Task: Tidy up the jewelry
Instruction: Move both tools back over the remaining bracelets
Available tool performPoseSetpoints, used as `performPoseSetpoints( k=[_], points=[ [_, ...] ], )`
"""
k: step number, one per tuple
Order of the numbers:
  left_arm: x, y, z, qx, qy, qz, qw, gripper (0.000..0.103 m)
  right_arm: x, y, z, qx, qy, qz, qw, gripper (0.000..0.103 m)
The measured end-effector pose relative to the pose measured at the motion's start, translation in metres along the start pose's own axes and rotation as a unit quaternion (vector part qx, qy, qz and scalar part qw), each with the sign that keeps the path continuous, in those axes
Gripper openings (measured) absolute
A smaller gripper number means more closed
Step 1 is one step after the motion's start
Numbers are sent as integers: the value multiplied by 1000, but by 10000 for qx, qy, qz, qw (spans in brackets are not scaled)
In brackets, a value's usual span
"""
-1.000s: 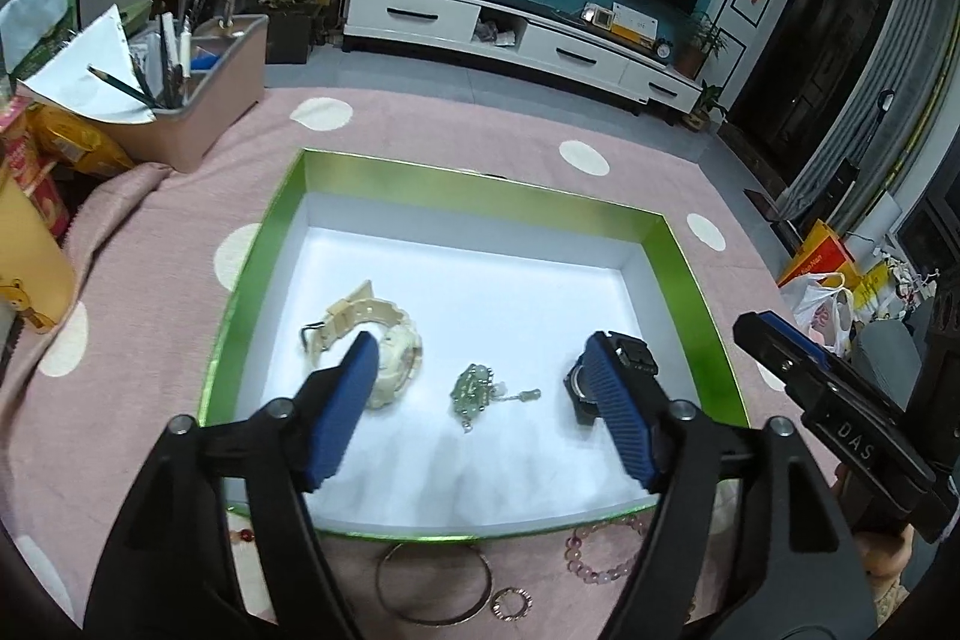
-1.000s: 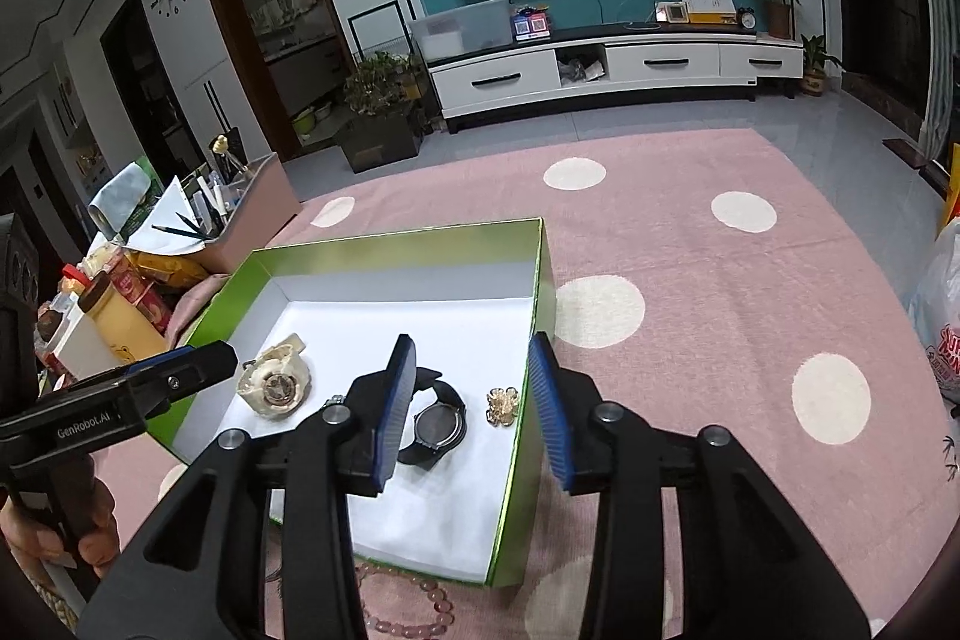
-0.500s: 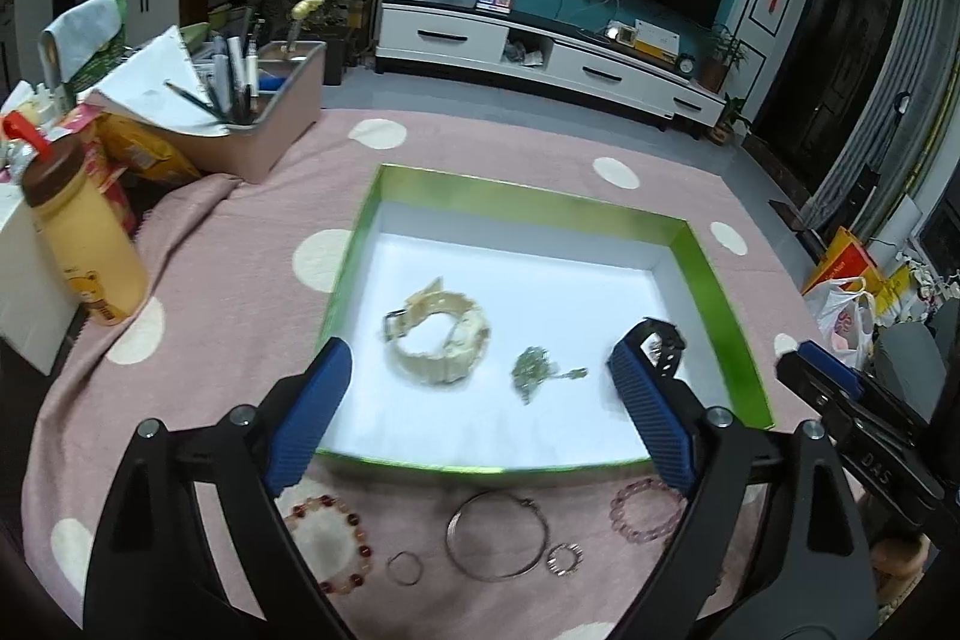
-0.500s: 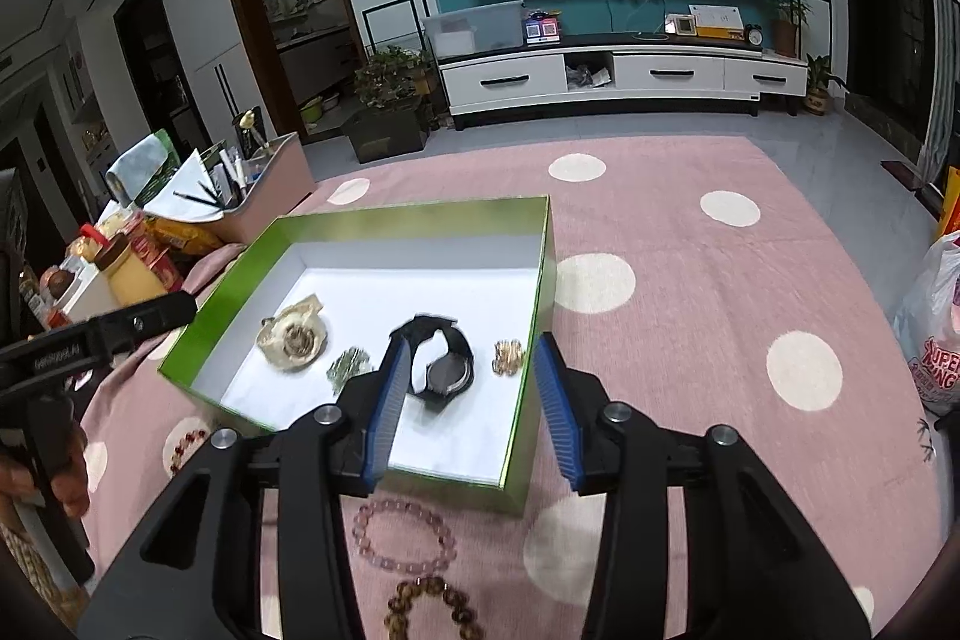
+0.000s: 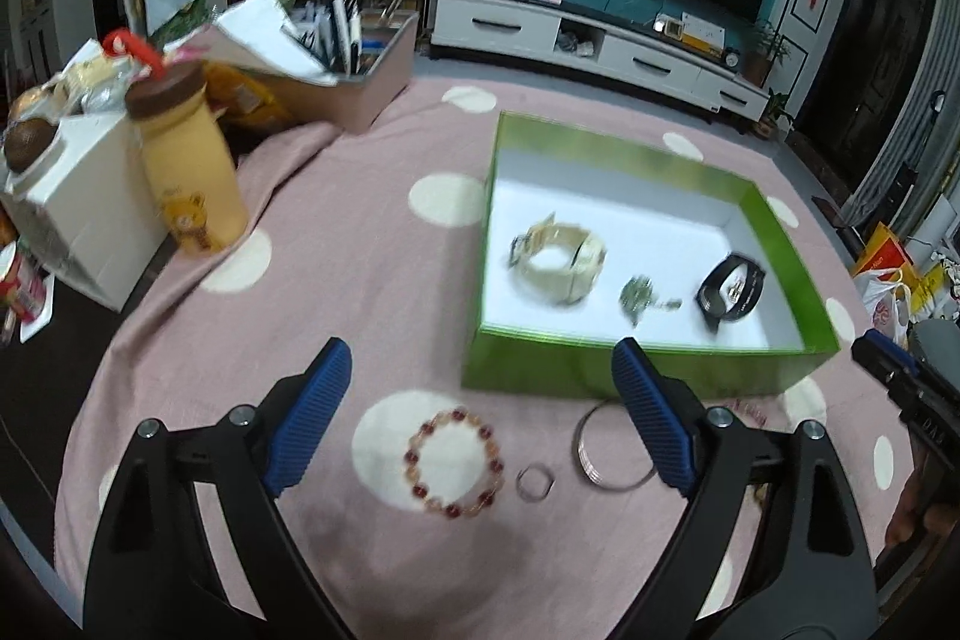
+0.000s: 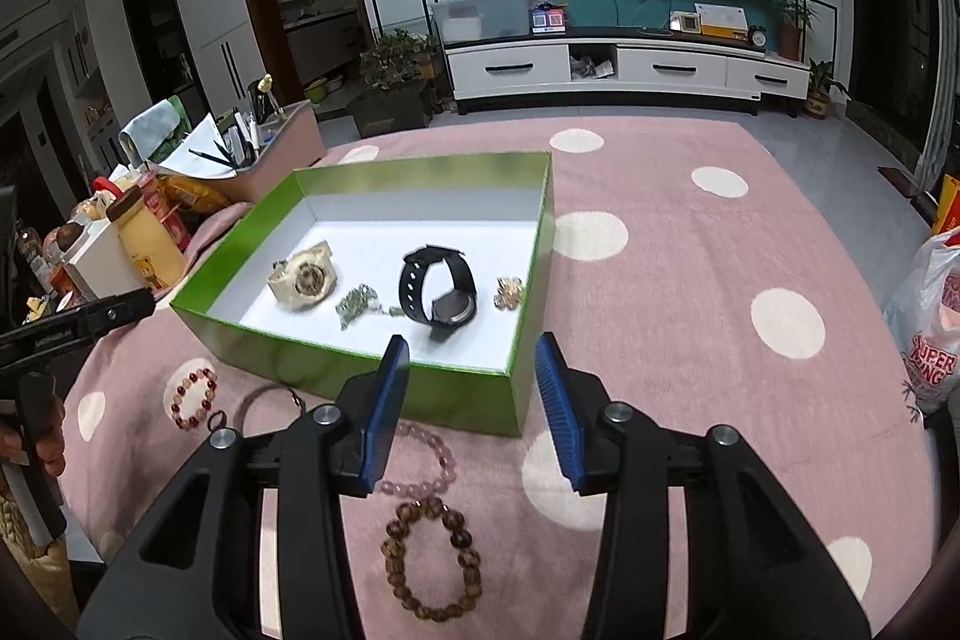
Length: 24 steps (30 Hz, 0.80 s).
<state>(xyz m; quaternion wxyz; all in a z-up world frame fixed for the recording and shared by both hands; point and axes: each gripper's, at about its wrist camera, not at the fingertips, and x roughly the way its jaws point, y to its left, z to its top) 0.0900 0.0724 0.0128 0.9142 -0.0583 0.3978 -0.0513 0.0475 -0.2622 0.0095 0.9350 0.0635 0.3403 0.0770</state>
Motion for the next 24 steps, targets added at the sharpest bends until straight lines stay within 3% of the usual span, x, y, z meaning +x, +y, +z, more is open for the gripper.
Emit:
performPoseSetpoints(
  k=[7,14,17,24],
  points=[
    [3,4,-34,210,317,75,9992,84,-1,-7,-13,125,201,-27,9997,44],
    [5,-7,-59,758,504,42,9958,61,1,-12,-32,198,544,43,9983,44],
    [6,-11,-62,897,495,-84,9947,57,5,-10,-37,148,689,62,9975,44],
    [18,-27,-67,1267,588,-193,9900,45,15,16,-43,-359,890,521,9940,44]
  ],
)
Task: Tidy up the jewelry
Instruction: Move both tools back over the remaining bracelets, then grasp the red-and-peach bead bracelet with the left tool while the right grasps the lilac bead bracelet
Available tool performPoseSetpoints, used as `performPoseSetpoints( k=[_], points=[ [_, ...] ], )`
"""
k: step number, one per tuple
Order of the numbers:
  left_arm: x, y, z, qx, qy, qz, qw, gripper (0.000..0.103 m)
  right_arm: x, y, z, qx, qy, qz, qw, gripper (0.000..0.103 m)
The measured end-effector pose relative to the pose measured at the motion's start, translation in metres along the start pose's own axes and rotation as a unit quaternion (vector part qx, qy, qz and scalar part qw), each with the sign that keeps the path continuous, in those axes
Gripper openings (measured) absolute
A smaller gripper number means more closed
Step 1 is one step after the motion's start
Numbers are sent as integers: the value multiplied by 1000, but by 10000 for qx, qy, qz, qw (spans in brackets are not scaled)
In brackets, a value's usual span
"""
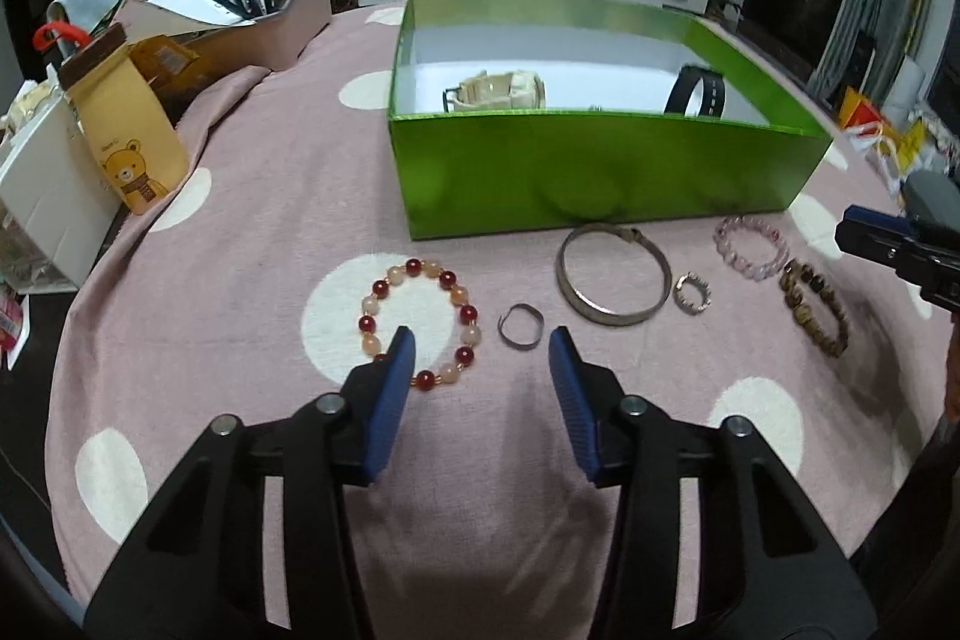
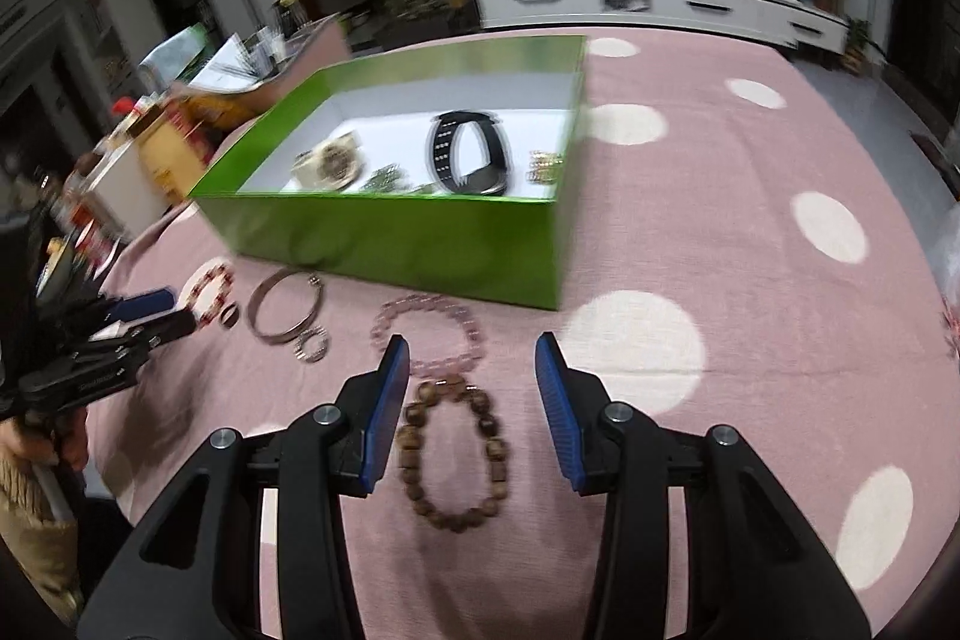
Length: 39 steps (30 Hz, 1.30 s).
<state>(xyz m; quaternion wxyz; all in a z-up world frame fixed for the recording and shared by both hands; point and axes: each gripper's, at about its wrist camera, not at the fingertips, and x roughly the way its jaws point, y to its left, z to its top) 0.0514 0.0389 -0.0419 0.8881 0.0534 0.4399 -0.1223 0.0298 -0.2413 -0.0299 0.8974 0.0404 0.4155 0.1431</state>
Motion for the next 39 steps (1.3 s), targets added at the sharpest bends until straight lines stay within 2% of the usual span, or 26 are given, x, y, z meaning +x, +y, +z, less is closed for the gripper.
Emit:
performPoseSetpoints(
  k=[4,9,12,16,20,23,25,26,28,33,36,39],
  points=[
    [6,2,1,13,43,-26,10000,44,8,16,-1,-277,103,204,9994,44],
    [14,3,1,32,163,-135,9998,37,12,30,0,-425,109,385,9983,44],
    [20,-1,0,123,284,-270,9992,37,15,34,0,-498,138,417,9978,44],
    [22,-4,-1,226,316,-222,9990,36,18,36,2,-541,167,401,9976,44],
    [21,1,-3,176,356,-307,9987,30,23,36,2,-619,236,317,9973,44],
    [20,1,-3,264,388,-216,9987,26,32,38,4,-767,340,248,9962,44],
    [19,-2,-4,317,415,-162,9985,20,39,41,4,-855,407,194,9953,44],
    [19,-3,-4,318,435,-158,9984,13,42,43,4,-919,434,168,9947,44],
    [18,-4,-5,300,444,-115,9985,10,46,47,5,-1054,454,114,9933,44],
    [17,2,-5,-9,454,-112,9989,7,54,56,5,-1314,502,38,9900,39],
    [13,19,-4,-462,419,-397,9973,7,60,57,5,-1367,582,-23,9889,34],
    [-2,36,0,-862,162,-783,9931,7,66,56,6,-1377,650,-59,9883,32]
  ],
)
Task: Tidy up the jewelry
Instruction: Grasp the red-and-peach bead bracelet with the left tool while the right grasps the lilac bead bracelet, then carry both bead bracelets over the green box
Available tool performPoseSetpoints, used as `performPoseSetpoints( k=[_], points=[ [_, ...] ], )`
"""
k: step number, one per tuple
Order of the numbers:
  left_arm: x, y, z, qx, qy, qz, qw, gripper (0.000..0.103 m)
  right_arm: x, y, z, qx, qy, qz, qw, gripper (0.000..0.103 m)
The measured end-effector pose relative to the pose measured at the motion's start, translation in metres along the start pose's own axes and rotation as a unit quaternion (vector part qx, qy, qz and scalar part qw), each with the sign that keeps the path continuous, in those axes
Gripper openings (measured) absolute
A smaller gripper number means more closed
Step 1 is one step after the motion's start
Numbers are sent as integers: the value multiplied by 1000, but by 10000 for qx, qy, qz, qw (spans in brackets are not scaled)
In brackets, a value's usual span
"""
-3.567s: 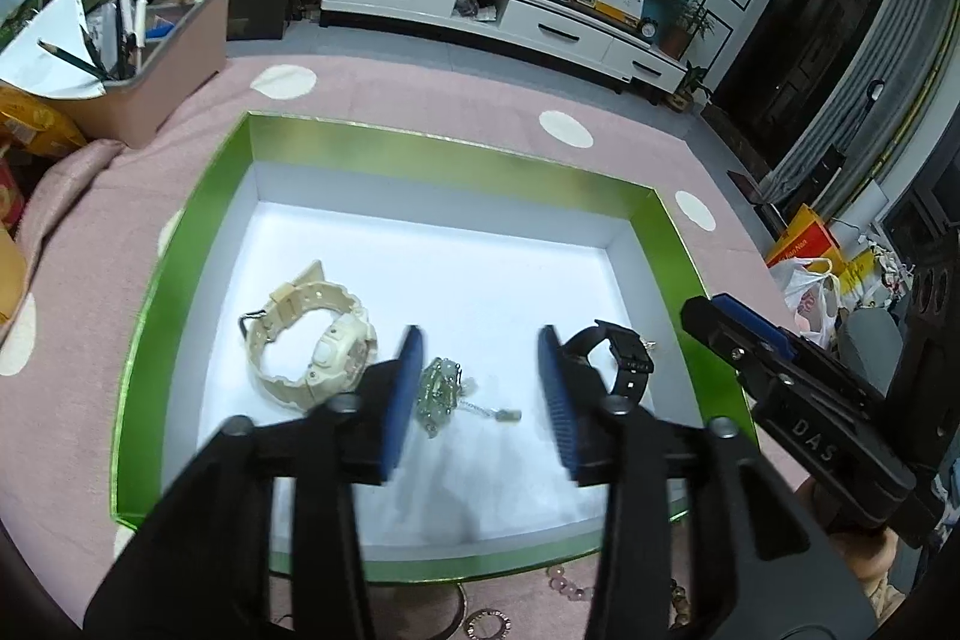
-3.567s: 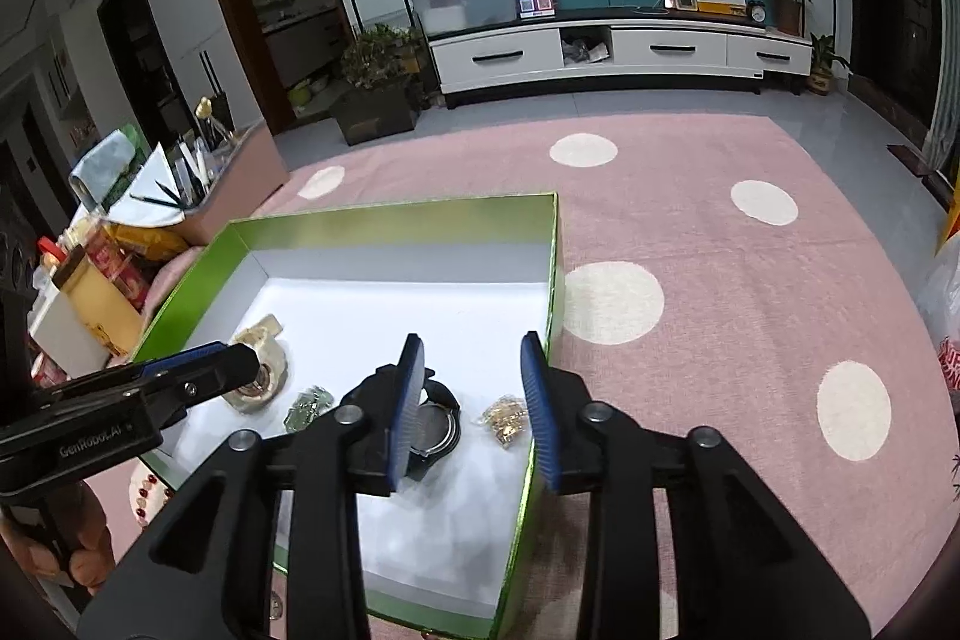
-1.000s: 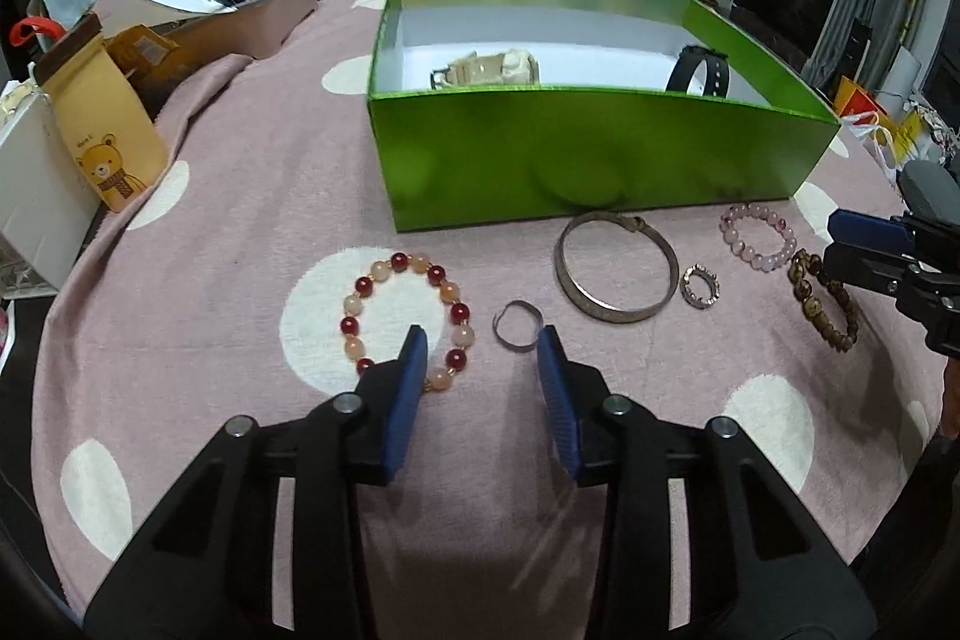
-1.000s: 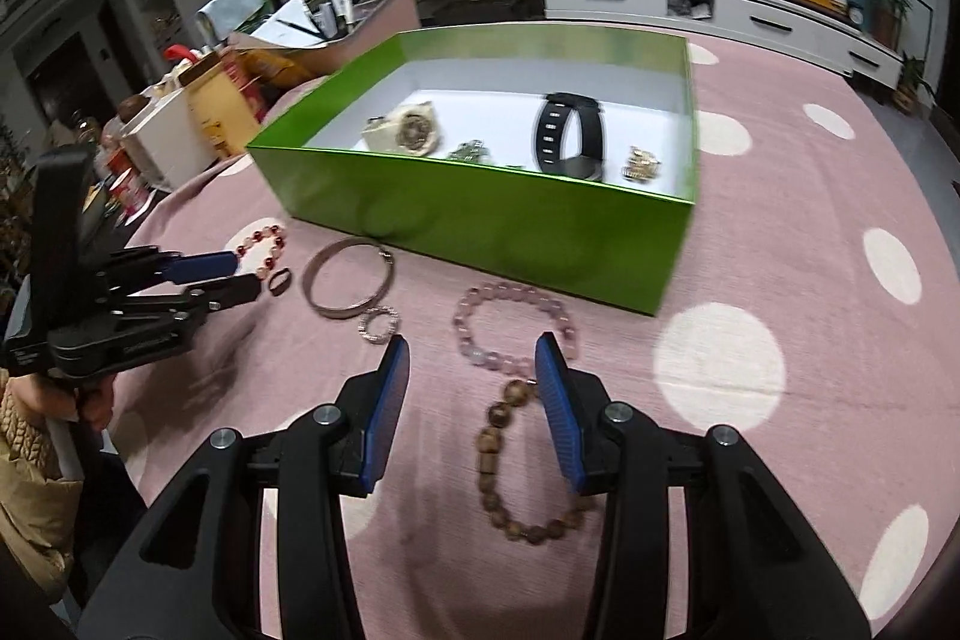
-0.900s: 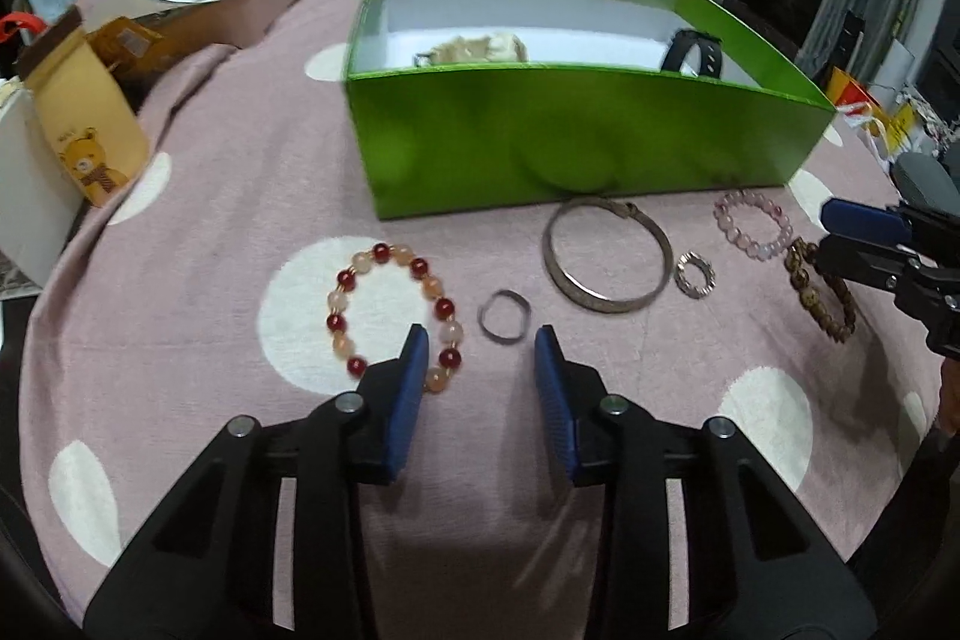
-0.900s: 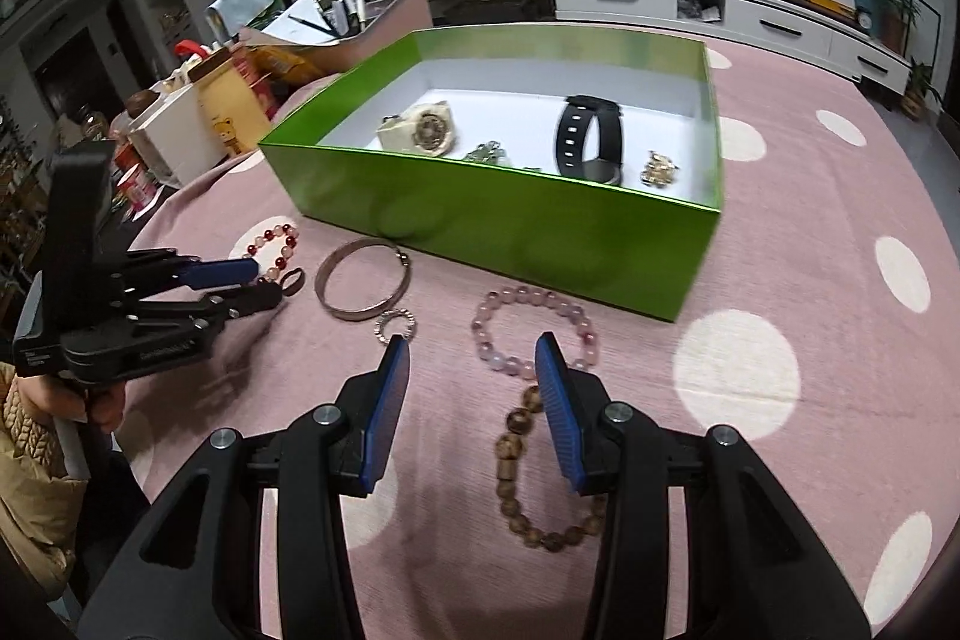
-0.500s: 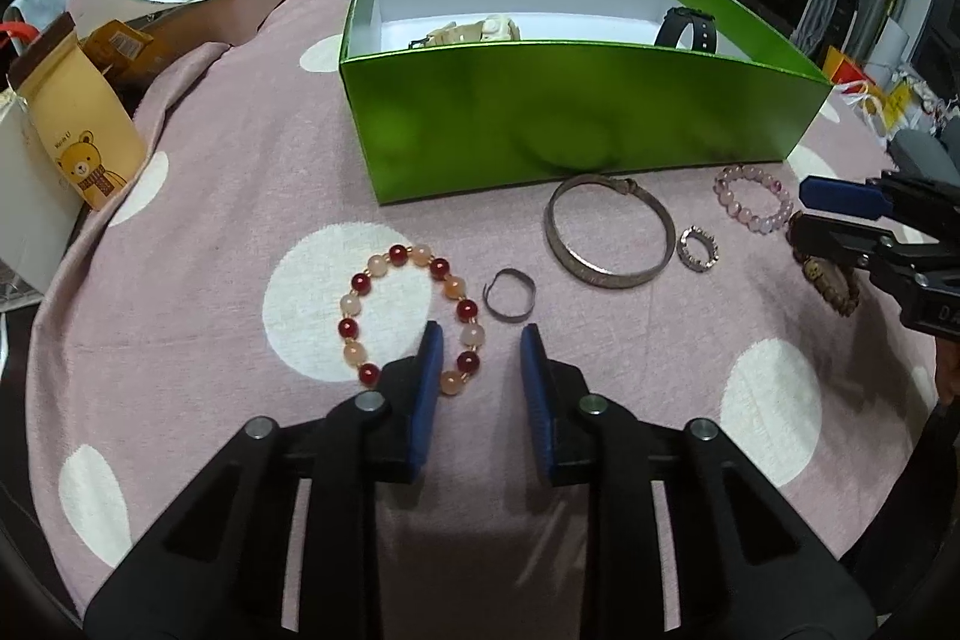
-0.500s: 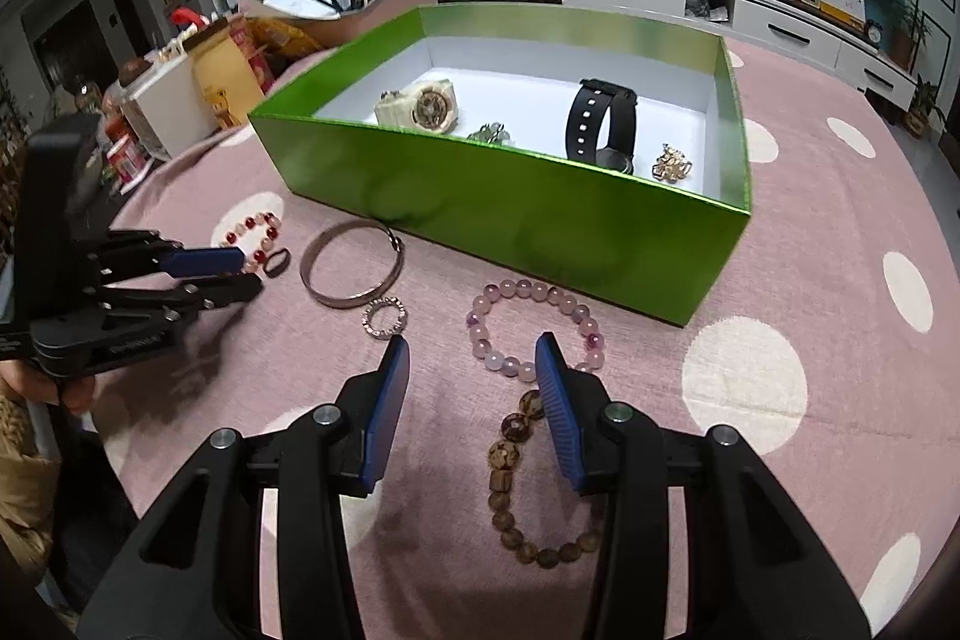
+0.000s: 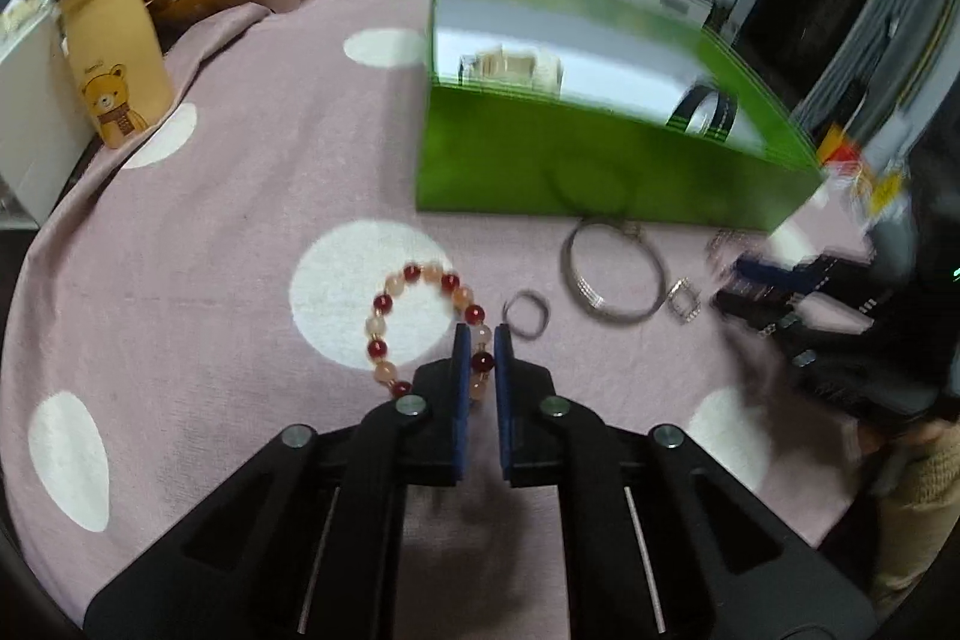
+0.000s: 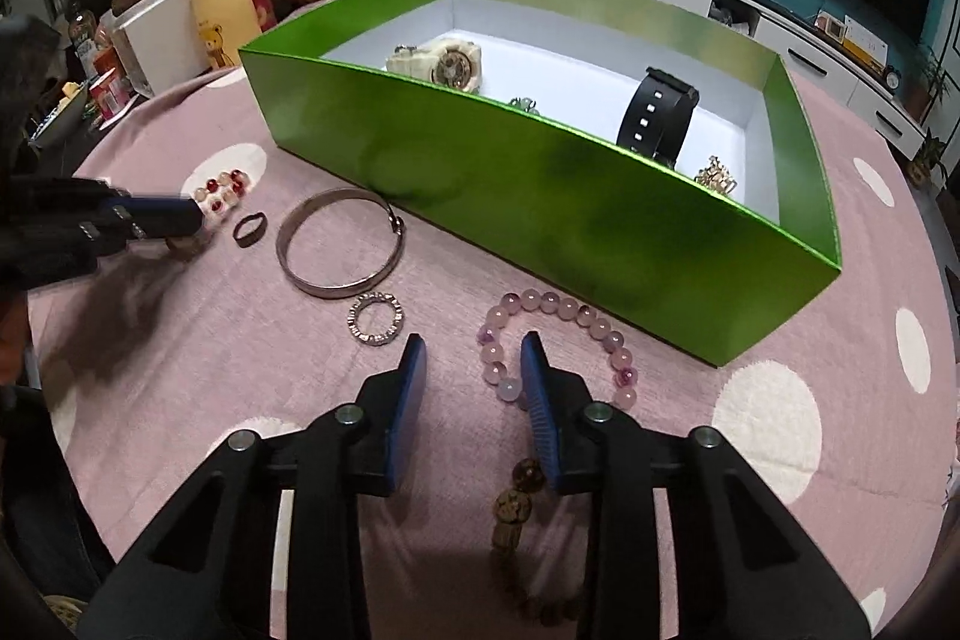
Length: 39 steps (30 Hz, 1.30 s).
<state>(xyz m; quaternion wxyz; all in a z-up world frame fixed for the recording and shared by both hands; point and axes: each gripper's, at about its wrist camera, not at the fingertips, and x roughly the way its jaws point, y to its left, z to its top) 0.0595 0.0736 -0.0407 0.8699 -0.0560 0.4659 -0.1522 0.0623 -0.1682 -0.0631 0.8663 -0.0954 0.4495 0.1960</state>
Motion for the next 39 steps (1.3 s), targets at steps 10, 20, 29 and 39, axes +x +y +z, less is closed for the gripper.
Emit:
performPoseSetpoints(
  k=[10,20,29,39],
  points=[
    [-26,13,7,-414,-403,-500,9971,7,3,4,3,-115,-31,8,9999,7],
    [-35,12,13,-439,-587,-596,9955,7,-30,-19,7,554,-608,490,9954,7],
    [-54,-1,29,-333,-977,-822,9913,7,-74,-36,15,1061,-1432,1101,9778,7],
    [-49,-40,74,-90,-1292,-1012,9864,7,-101,-57,38,1366,-2111,938,9633,7]
  ],
)
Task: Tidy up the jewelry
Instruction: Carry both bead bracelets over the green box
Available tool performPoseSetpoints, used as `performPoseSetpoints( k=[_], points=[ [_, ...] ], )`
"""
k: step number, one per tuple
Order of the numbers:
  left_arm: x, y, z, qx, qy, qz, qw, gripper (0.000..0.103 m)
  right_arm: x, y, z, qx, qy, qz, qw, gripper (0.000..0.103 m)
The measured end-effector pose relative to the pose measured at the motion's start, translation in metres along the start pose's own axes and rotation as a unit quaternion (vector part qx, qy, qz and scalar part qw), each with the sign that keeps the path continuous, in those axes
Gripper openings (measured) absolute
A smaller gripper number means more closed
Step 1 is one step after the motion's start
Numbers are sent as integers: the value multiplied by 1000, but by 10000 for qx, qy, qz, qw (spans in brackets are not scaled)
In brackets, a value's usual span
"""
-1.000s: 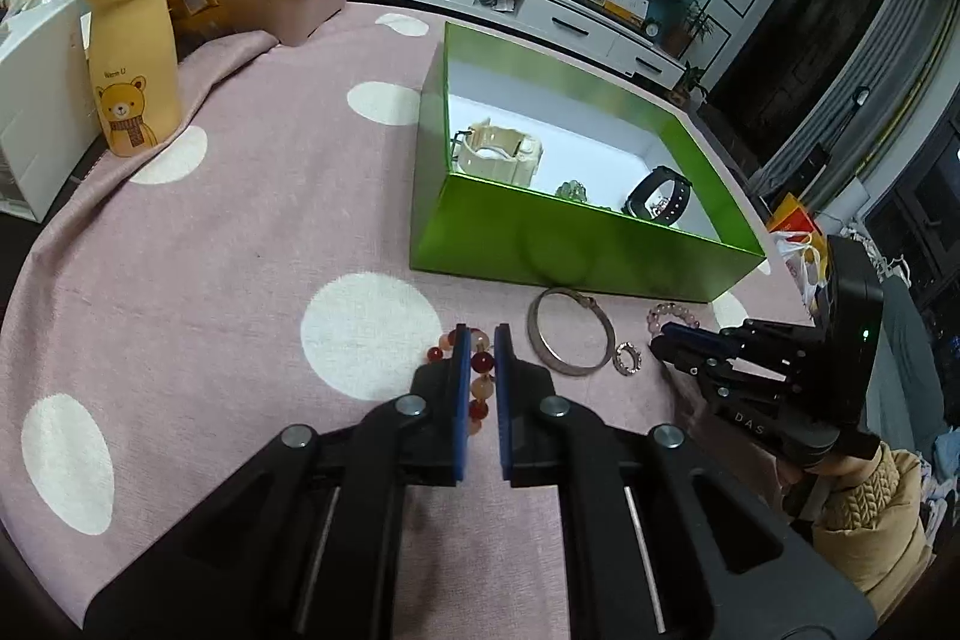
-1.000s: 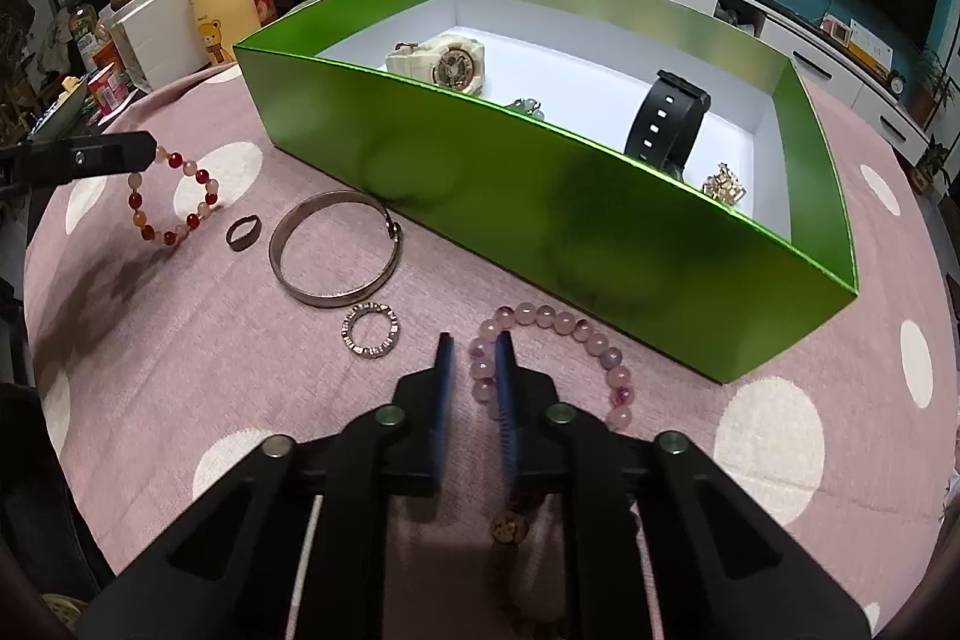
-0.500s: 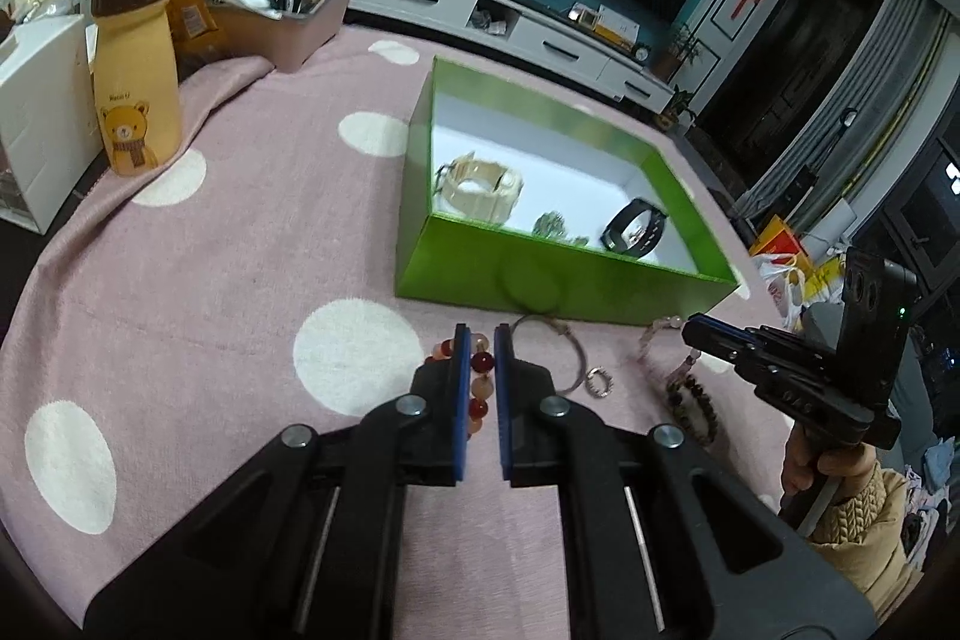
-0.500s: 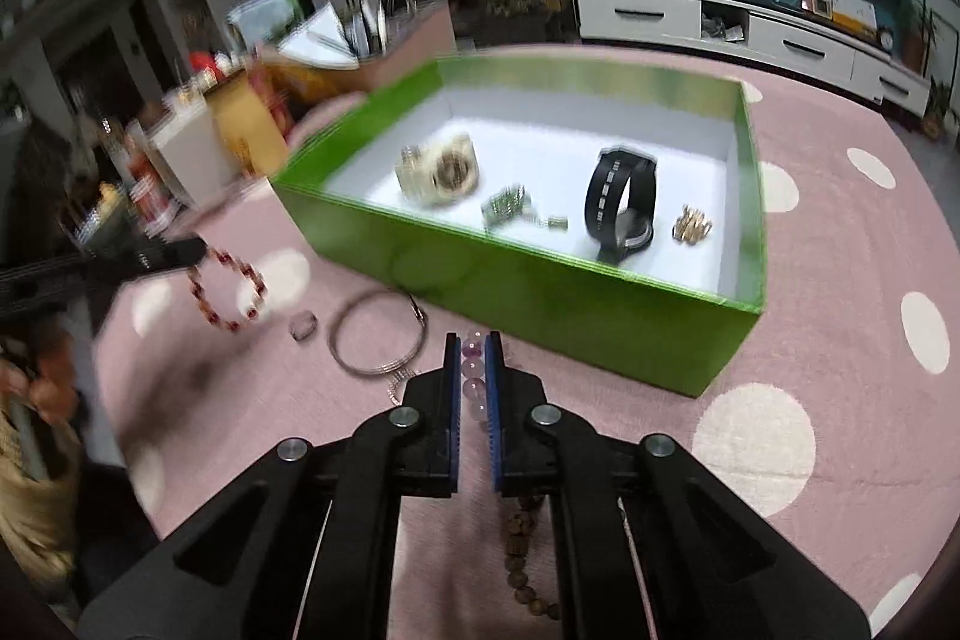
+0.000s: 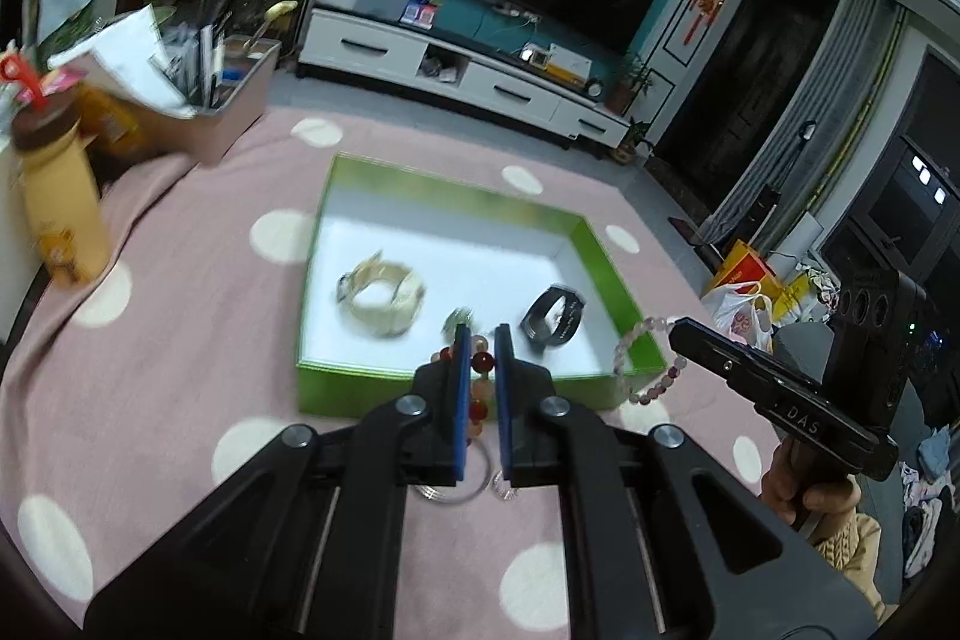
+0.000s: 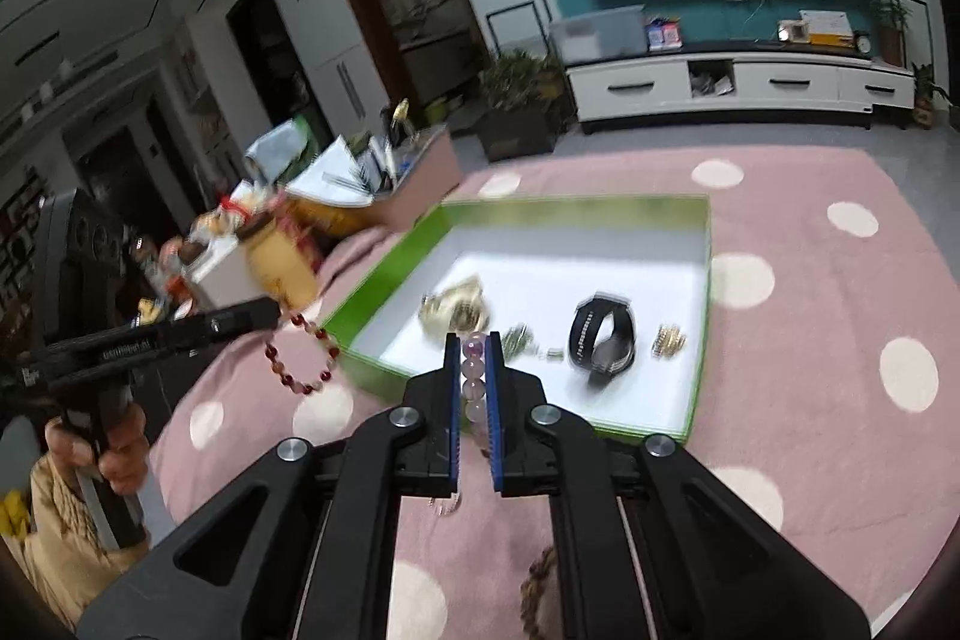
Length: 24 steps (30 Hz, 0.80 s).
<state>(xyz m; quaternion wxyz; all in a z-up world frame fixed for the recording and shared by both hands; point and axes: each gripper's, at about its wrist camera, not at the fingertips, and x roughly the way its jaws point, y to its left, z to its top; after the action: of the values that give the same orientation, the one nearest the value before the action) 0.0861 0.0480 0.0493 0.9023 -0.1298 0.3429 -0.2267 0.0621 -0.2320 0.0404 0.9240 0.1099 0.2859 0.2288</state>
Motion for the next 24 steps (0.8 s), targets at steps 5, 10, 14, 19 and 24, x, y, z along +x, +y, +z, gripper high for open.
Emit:
performPoseSetpoints(
  k=[5,10,14,19,24],
  points=[
    [18,-9,18,12,-27,-24,10000,7,-2,-7,21,91,-325,-22,9994,7],
    [37,-12,37,-53,-63,27,10000,7,3,-16,31,200,-426,-129,9988,7],
    [49,-14,44,-67,-62,49,9999,7,6,-22,33,247,-451,-214,9984,7],
    [62,-20,50,34,-55,133,9999,7,12,-28,35,264,-413,-370,9981,7],
    [68,-23,56,113,-99,221,9996,7,18,-33,44,228,-445,-476,9976,7]
  ],
)
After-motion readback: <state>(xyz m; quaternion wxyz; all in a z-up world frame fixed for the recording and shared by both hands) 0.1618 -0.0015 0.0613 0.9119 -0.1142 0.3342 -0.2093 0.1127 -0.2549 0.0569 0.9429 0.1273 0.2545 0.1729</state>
